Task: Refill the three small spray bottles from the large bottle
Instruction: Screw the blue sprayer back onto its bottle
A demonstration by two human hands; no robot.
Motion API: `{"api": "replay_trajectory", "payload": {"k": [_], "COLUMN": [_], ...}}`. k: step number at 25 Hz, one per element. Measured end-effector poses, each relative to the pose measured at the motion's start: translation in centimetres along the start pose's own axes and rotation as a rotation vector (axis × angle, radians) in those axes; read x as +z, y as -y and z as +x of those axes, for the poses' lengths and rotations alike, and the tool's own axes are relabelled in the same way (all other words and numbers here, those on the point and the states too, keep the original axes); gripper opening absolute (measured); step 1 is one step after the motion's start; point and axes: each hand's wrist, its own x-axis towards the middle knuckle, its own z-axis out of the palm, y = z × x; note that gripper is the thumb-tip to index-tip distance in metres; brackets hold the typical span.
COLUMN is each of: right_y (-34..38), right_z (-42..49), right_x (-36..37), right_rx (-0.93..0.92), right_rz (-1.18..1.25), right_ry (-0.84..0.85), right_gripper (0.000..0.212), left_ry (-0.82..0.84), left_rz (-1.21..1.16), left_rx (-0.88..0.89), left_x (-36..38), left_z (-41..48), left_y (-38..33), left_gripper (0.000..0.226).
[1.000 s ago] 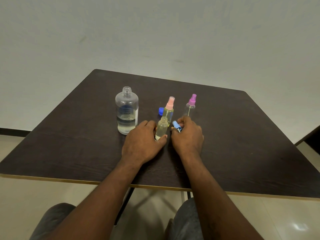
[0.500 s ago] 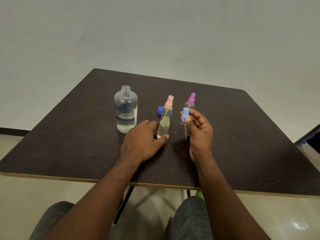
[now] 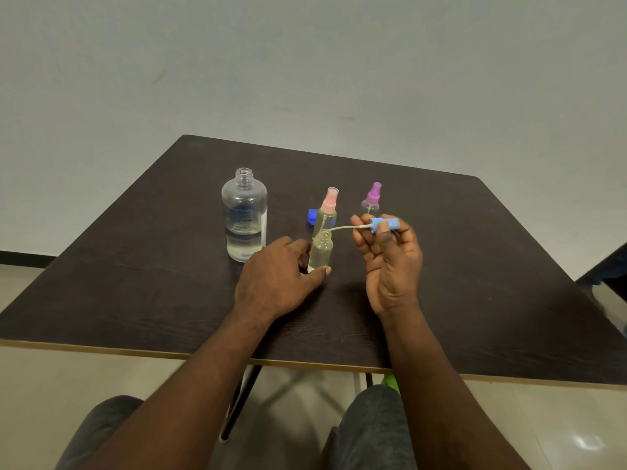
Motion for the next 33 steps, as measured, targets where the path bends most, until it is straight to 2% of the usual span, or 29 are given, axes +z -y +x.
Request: {"api": "replay_trajectory", "payload": {"k": [5,10,13,17,20,22,25,33], "right_y": [0.4,0.1,0.2,0.0,-0.4,-1.1,-1.6,-1.4], "right_z": [0.0,-0.2,-0.2,-0.4,-0.8,-1.0,-1.0,-1.0], "right_x": [0.0,0.3,0.3,0.6,1.0,1.0,0.9,1.2], "right_rx": [0.001,-0.127,-0.145,-0.164,-0.177,-0.22,-0.276,-0.18], "right_rz": [0.035,-0.228,-0.348,-0.39,-0.467,-0.586,-0.712,-0.696], "right_ry": [-0.048,-0.004,0.013,0.096,0.202,0.294,0.293,0.321], "right_gripper": [0.028,0.035,0.035,0.043,0.043,0.038,0.029,0.03], "left_ry": [0.007,0.008,0.009,0.009,0.003,0.002,0.013,0.004], "left_rz": [-0.008,-0.015,-0.024,-0.025,-0.04,-0.055,-0.06,-0.058], "left_rx": [0.0,0.001,0.004,0.012,0.029,0.036,0.038,0.037], "left_x": [0.0,0.0,-0.1,-0.2,-0.2,-0.2,-0.3,-0.4], "left_z": [0.1,0.1,0.0,-0.1,-0.1,-0.2,-0.2,-0.1], "left_y": [0.0,0.1,0.0,-0.1,0.0,0.0,0.0,0.0], "left_gripper": [0.04,0.038,0.037,0.032,0.039,0.041,0.042,0.041]}}
